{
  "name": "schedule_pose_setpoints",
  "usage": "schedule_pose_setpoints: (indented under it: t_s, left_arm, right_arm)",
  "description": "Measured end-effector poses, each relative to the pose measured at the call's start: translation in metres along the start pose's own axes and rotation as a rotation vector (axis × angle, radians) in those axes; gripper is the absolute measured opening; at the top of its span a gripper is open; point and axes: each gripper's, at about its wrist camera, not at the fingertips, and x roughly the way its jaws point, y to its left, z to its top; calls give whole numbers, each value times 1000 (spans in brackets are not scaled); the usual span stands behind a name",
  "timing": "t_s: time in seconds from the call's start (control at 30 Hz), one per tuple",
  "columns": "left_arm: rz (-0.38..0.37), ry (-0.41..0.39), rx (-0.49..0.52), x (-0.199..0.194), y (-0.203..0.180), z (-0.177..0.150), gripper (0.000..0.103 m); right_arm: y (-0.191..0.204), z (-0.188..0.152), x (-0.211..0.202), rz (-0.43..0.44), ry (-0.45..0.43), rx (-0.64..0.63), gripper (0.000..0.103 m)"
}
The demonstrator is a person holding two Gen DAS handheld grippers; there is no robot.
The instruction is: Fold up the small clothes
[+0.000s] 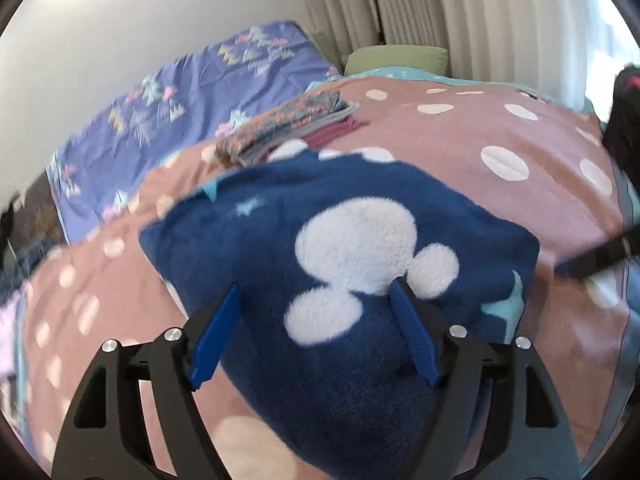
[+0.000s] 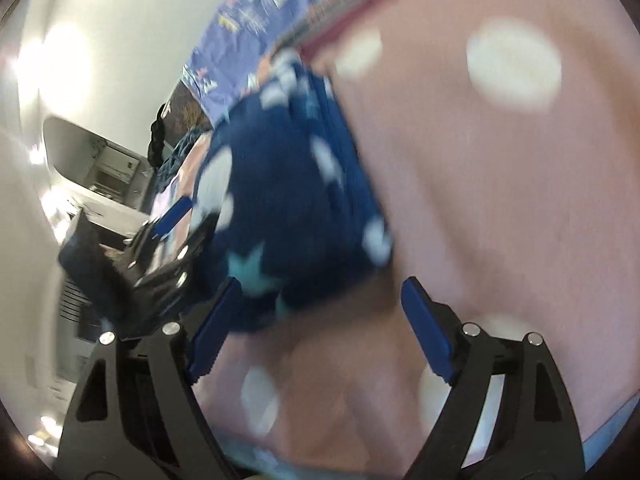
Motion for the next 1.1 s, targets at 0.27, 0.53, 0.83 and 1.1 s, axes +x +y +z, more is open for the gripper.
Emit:
schedule_pose_setpoints:
  t_s: [0.27,0.53,0.83,1.1]
  left_arm:
    - [7,25,-44,5,-1,-5,77]
    - [-14,13,-65,6,3,-6,77]
    - [-49,2,-82,8,8,-8,77]
    - [-46,-3,-85,8,8,-8,77]
  right_arm:
    - [6,-8,27,-2,-15,121,97]
    - [18,8,49,-65,-71,170,101]
    - [27,22,74,-81,-201,177,101]
    - [29,20,74,-114,-266,167,101]
